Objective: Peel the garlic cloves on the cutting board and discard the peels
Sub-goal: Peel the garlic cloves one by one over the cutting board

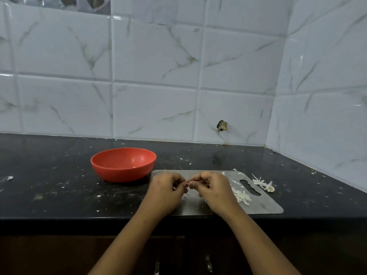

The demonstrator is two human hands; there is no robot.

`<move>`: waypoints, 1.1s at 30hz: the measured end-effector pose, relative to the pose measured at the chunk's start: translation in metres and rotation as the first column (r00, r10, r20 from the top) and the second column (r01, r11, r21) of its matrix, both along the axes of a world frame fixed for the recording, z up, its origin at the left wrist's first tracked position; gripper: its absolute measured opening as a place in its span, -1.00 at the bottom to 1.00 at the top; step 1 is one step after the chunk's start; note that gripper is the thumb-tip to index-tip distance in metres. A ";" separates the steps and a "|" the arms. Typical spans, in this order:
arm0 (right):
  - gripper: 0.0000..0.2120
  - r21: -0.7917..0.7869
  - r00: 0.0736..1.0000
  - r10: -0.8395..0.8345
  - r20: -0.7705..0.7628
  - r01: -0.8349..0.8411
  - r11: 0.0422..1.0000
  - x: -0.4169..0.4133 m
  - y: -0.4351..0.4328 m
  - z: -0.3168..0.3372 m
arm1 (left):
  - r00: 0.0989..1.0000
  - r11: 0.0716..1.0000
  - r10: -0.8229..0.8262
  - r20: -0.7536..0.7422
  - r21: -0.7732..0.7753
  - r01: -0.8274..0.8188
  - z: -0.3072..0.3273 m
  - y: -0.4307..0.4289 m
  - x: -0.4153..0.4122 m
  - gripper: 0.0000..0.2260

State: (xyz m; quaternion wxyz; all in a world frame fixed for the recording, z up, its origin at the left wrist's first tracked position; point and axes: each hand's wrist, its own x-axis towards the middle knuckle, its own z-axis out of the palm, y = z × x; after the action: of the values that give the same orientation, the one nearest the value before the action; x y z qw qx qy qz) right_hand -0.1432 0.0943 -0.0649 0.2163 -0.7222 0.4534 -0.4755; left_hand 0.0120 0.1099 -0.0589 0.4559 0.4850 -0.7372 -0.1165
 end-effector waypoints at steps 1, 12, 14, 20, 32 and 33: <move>-0.91 -0.005 1.000 -0.002 -0.008 0.002 1.000 0.000 0.000 0.000 | 1.000 1.000 0.011 0.006 -0.016 -0.011 0.000 0.000 0.000 -0.87; -0.88 -0.059 0.996 -0.022 -0.089 0.017 0.998 0.001 0.000 -0.001 | 0.998 0.996 0.063 0.024 -0.072 -0.061 0.000 0.003 -0.003 -0.89; -0.88 -0.069 0.996 -0.031 -0.084 0.025 0.997 0.000 -0.001 -0.002 | 0.999 0.996 0.048 0.018 -0.082 -0.047 -0.001 0.005 -0.002 -0.89; -0.86 -0.082 0.995 -0.025 -0.094 0.018 0.996 0.001 0.000 -0.001 | 0.996 0.991 0.076 0.049 -0.115 -0.070 -0.002 0.004 -0.003 -0.91; -0.69 -0.105 0.977 -0.009 -0.213 -0.013 0.994 0.003 0.004 0.002 | 0.818 0.926 0.360 0.449 -0.279 -0.255 -0.001 0.020 -0.017 -0.86; -0.70 -0.098 0.979 -0.002 -0.204 -0.018 0.995 0.003 0.005 0.002 | 0.799 0.921 0.371 0.472 -0.294 -0.254 0.000 0.020 -0.018 -0.84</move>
State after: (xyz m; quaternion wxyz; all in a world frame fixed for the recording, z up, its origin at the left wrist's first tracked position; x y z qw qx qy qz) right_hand -0.1399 0.0990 -0.0625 0.1345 -0.7787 0.4460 -0.4203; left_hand -0.0064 0.1301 -0.0592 0.3027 0.5612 -0.7497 0.1769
